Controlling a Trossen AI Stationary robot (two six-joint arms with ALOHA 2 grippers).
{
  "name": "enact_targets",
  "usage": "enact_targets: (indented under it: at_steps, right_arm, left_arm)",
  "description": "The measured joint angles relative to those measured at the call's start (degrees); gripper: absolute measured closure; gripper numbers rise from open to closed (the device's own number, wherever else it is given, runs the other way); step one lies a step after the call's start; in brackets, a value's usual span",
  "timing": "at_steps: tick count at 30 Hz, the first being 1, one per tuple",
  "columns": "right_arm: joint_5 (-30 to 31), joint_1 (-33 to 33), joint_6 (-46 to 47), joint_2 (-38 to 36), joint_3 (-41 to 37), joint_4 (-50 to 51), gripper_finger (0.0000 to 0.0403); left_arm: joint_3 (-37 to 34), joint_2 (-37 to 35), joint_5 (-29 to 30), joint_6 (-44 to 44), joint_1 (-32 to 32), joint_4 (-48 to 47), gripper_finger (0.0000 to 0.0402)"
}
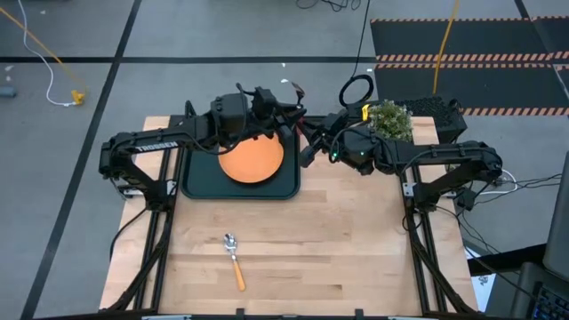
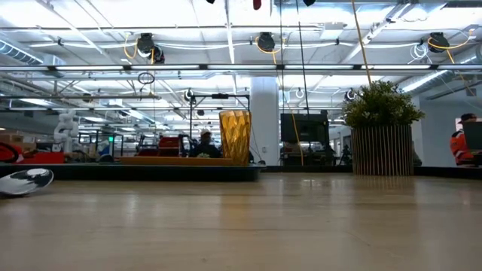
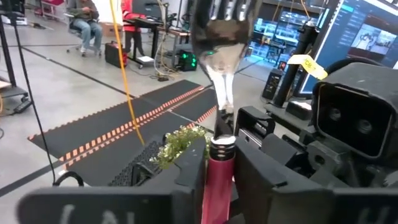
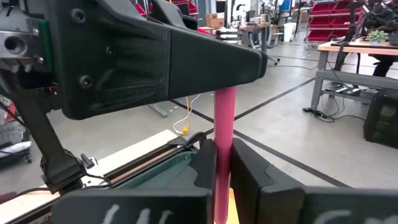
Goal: Pick and place plate/cup/fork/spoon on tray
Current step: Put the pink fork on the black serving tray to the left of the orange plate
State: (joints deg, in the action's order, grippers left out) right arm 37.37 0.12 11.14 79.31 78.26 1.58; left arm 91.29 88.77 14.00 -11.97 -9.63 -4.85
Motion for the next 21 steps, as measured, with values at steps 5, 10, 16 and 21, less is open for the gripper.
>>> enact_targets:
  at_steps: [5,10,16,21]
  right_arm:
    - [-0.09,0.0,0.13,0.0,0.0,0.02,0.039]
    - [-1.75,-0.02,0.31,-0.08,0.0,-0.09,0.0368]
    - [-5.76,0.0,4.62,-0.89,-0.04,0.06,0.0332]
    - [-11.6,-0.42,7.71,-2.36,-0.04,-0.34,0.0308]
  left_arm:
    - [0.0,0.0,-0.53,0.27,-0.02,-0.08,0.0351]
    - [0.0,-0.02,-2.73,1.93,-0.09,0.77,0.0348]
    - [-0.02,-0.37,-10.41,2.63,-0.37,2.23,0.0346]
    - [-0.02,-0.44,-16.76,0.67,-1.09,2.68,0.0349]
